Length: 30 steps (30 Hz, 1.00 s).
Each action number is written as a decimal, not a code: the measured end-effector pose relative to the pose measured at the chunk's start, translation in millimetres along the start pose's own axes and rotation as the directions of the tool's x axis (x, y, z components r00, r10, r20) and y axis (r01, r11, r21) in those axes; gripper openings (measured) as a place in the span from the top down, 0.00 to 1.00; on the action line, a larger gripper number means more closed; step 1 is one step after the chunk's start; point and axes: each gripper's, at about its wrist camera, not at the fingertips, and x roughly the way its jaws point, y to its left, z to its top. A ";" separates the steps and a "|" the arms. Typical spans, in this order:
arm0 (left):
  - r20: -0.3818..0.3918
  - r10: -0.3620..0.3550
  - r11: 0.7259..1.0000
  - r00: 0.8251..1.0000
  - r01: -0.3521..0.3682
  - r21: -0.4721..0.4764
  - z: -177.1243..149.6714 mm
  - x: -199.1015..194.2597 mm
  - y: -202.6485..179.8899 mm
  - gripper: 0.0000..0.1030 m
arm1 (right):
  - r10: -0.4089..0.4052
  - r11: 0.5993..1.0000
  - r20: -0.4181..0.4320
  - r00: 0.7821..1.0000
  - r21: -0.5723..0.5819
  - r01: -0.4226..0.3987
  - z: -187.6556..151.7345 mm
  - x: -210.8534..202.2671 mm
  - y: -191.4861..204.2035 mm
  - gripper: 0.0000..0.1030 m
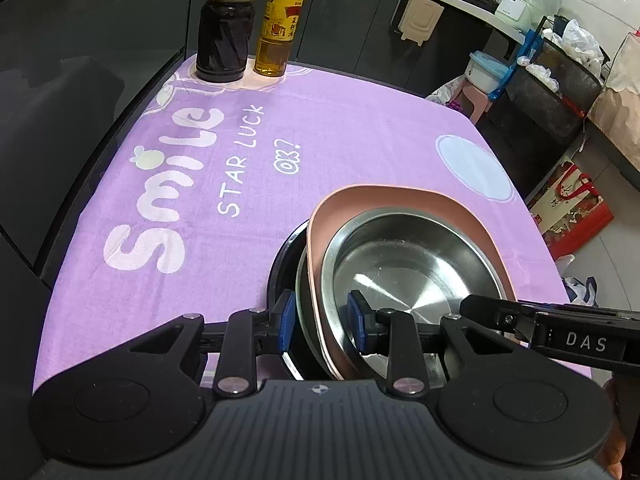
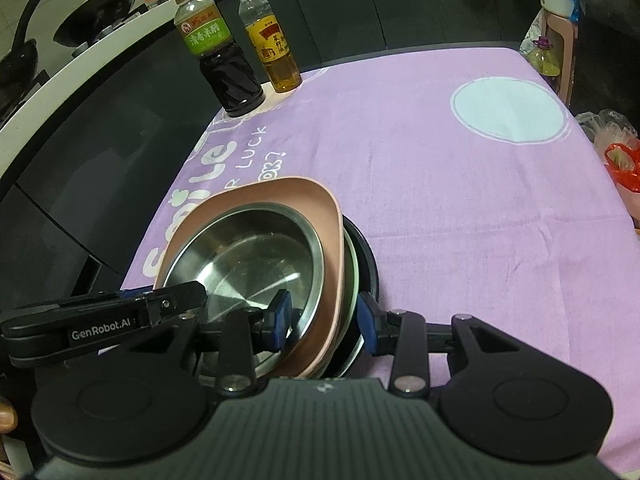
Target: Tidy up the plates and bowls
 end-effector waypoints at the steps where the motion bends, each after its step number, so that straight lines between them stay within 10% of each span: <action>1: -0.004 -0.004 1.000 1.000 0.004 -0.004 0.1 0.0 0.8 0.75 | 0.003 1.000 0.001 1.000 0.004 -0.003 0.1 -0.1 -0.6 0.62; 30: 0.036 -0.024 0.996 0.999 0.027 -0.084 -6.2 -13.7 22.8 0.57 | 0.051 0.988 0.036 0.998 0.145 -0.056 -6.2 -8.2 -23.0 0.48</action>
